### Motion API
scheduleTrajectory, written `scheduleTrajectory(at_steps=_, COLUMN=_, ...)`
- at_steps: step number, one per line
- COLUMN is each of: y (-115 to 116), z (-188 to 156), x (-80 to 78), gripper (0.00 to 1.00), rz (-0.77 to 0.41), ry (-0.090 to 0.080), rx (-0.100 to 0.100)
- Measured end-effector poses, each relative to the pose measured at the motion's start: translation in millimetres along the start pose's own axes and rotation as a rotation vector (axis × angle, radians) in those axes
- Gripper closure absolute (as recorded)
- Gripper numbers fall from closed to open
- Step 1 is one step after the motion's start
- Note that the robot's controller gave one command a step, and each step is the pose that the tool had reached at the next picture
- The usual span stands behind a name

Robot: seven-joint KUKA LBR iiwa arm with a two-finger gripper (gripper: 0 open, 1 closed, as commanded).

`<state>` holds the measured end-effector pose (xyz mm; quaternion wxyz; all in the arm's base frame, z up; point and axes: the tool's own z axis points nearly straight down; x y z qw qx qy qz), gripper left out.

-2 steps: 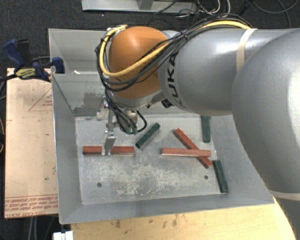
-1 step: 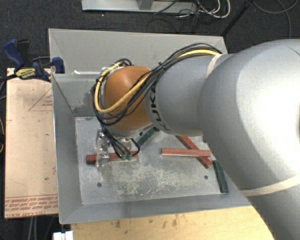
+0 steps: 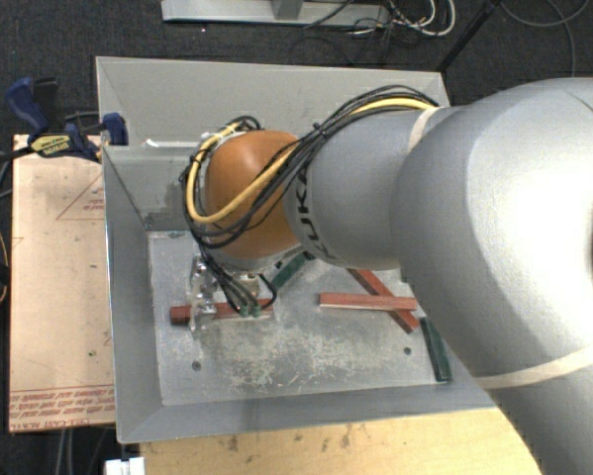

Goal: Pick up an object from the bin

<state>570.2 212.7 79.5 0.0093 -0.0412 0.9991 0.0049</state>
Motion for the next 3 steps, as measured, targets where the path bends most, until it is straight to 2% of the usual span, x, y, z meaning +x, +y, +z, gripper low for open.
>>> scheduleTrajectory(at_steps=1, y=-2.7, z=-34.1, x=2.2, gripper=1.0, rz=-0.002, ry=0.022, rx=0.008)
scheduleTrajectory(at_steps=2, y=-0.2, z=-72.9, x=0.8, gripper=1.0, rz=0.005, ry=0.016, rx=0.007)
scheduleTrajectory(at_steps=3, y=-6.3, z=-158.6, x=4.8, gripper=1.0, rz=0.024, ry=0.017, rx=0.007)
